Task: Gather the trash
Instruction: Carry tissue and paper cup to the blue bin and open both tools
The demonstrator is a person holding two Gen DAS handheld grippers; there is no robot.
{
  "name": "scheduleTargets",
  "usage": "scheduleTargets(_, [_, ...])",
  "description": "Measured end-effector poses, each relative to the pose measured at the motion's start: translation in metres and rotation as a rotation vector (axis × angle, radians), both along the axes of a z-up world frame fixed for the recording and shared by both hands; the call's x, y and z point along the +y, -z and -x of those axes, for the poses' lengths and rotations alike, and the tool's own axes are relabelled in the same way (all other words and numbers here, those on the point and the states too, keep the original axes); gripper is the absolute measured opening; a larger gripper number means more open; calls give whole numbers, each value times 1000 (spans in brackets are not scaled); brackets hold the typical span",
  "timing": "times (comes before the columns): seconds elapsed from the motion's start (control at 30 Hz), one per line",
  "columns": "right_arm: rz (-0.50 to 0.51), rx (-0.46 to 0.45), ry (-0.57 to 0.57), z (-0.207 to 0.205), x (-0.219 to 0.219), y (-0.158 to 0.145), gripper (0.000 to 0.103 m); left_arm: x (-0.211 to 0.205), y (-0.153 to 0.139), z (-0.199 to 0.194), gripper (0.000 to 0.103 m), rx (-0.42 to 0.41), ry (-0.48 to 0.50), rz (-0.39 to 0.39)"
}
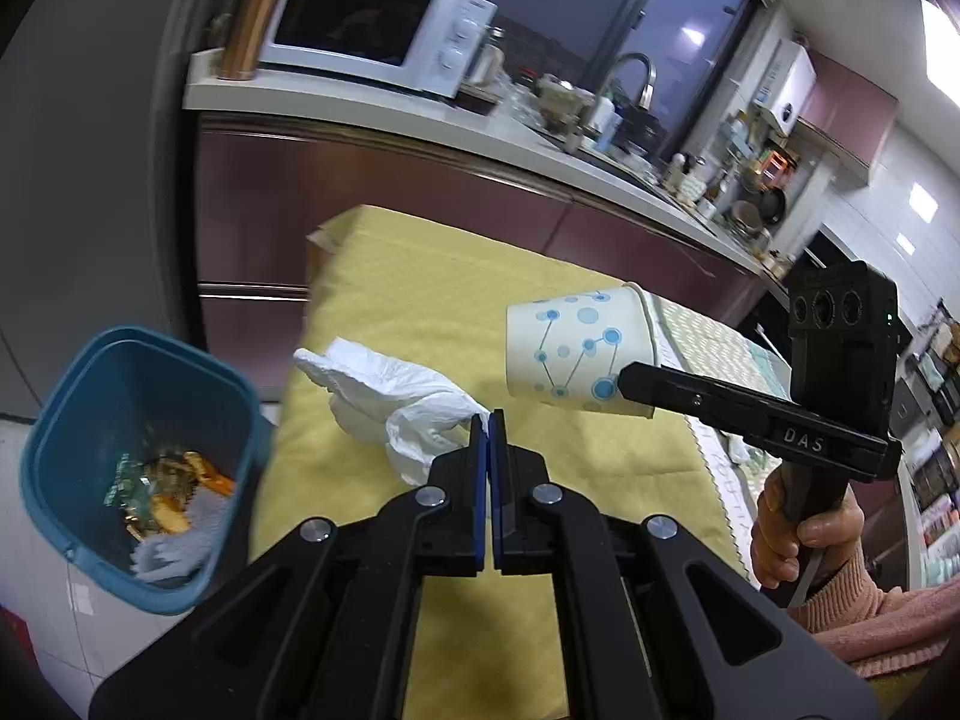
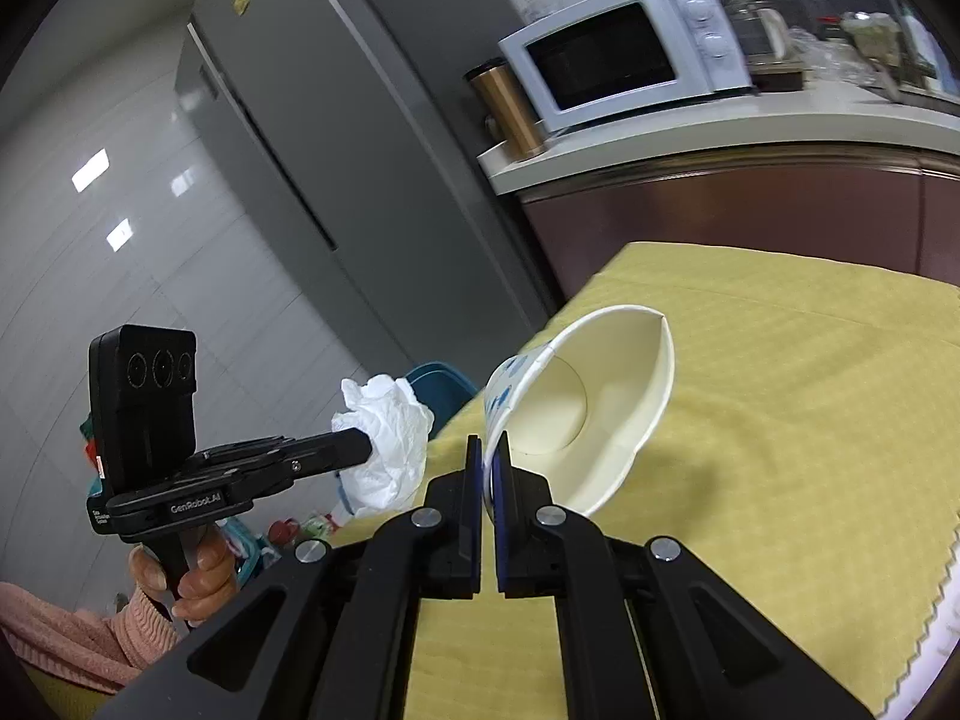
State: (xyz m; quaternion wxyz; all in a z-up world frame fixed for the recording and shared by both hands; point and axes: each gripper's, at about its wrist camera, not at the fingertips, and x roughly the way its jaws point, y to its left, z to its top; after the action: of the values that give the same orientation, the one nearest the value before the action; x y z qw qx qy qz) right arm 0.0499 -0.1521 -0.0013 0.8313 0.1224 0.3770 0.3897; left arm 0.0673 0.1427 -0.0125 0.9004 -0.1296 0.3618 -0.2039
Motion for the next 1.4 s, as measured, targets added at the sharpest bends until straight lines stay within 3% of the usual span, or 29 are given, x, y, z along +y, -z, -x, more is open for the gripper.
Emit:
scheduleTargets(0.37, [37,-36,-160,-11,66,-11,2,75,-3,2,1,-13,-173,-12])
scheduleTargets(0.63, [73,-25,-269,-19,113,-10,2,124,10,-2,1,22,-276,-24])
scheduleTargets(1.4, [275,39,-380,-39,220,33,2,157,91,-48,1,210,-366,-132])
